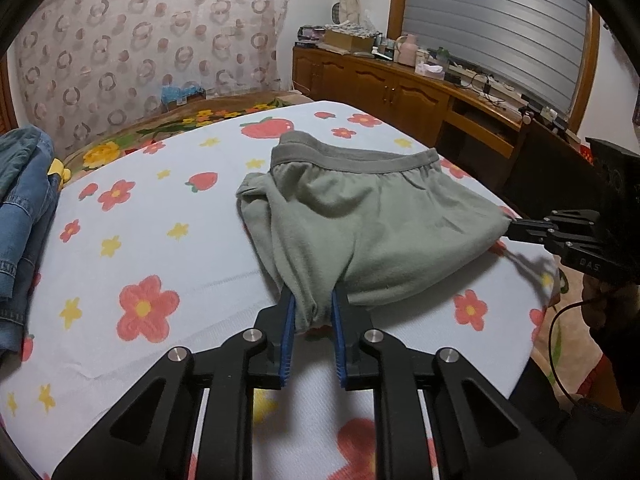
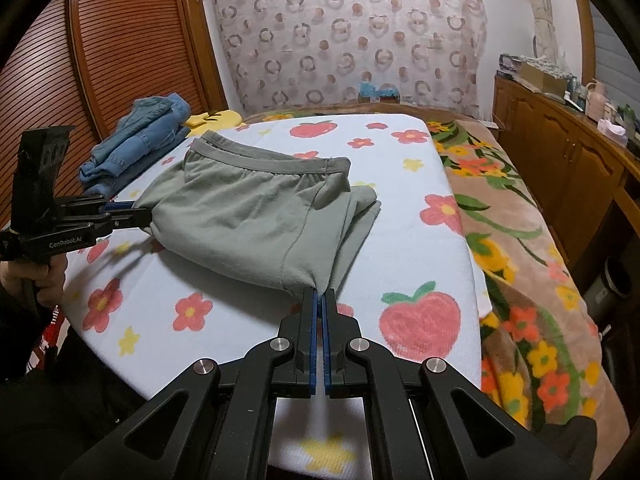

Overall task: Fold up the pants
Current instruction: 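Tug the folded edge to square it, then open both grippers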

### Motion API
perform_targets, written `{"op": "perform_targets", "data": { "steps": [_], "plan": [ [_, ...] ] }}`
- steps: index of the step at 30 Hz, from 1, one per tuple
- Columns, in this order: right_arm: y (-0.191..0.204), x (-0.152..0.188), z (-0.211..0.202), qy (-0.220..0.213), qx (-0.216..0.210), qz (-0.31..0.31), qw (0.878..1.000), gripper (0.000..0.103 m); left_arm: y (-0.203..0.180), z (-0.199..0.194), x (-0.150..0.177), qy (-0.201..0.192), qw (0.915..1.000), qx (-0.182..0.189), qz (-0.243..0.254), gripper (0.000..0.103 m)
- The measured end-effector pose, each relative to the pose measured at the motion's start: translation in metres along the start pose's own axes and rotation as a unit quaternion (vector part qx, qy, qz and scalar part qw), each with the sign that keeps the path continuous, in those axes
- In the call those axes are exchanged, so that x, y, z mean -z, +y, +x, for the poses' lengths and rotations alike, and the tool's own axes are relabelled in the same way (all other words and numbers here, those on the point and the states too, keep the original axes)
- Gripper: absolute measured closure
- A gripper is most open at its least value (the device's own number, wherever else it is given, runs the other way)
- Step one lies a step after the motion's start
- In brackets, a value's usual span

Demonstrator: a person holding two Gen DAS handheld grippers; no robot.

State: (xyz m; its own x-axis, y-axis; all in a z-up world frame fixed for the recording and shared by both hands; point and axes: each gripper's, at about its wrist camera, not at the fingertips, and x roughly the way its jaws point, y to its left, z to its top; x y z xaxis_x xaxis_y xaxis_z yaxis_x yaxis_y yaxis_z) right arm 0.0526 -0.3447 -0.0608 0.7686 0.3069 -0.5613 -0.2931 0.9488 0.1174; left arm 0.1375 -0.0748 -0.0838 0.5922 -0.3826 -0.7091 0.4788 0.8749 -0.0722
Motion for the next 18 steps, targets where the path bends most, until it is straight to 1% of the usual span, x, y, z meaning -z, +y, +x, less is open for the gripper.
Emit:
{"op": "perform_targets", "data": {
  "steps": [5, 8, 9, 10, 12, 14, 15, 17, 18],
  "plan": [
    [0.005, -0.003, -0.011, -0.012, 0.004, -0.008, 1.000, 0.102, -0.004, -0.007, -0.004, -0.005, 0.9999, -0.013, 0.008, 0.078],
    [0.007, -0.006, -0.019, -0.023, 0.004, -0.012, 1.000, 0.102, -0.006, -0.012, -0.007, -0.011, 0.9995, -0.028, 0.014, 0.064],
    [0.008, -0.008, -0.020, -0.025, 0.005, -0.014, 1.000, 0.102, -0.007, -0.013, -0.008, -0.015, 0.9993, -0.032, 0.015, 0.056],
    [0.009, -0.009, -0.020, -0.027, 0.006, -0.016, 0.999, 0.102, -0.006, -0.014, -0.010, -0.019, 0.9992, -0.032, 0.014, 0.054],
    [0.010, -0.011, -0.018, -0.031, 0.005, -0.017, 0.999, 0.102, -0.006, -0.013, -0.010, -0.020, 0.9992, -0.033, 0.014, 0.054],
    [0.012, -0.014, -0.014, -0.032, 0.003, -0.018, 0.999, 0.101, -0.006, -0.012, -0.011, -0.020, 0.9989, -0.040, 0.016, 0.047],
    [0.013, -0.016, -0.011, -0.032, 0.002, -0.018, 0.999, 0.101, -0.007, -0.012, -0.011, -0.020, 0.9988, -0.040, 0.017, 0.040],
    [0.015, -0.019, -0.006, -0.033, 0.006, -0.021, 0.999, 0.098, -0.007, -0.012, -0.012, -0.024, 0.9989, -0.038, 0.015, 0.038],
    [0.016, -0.020, -0.003, -0.032, 0.007, -0.023, 0.999, 0.097, -0.006, -0.011, -0.012, -0.023, 0.9988, -0.040, 0.015, 0.035]
  ]
}}
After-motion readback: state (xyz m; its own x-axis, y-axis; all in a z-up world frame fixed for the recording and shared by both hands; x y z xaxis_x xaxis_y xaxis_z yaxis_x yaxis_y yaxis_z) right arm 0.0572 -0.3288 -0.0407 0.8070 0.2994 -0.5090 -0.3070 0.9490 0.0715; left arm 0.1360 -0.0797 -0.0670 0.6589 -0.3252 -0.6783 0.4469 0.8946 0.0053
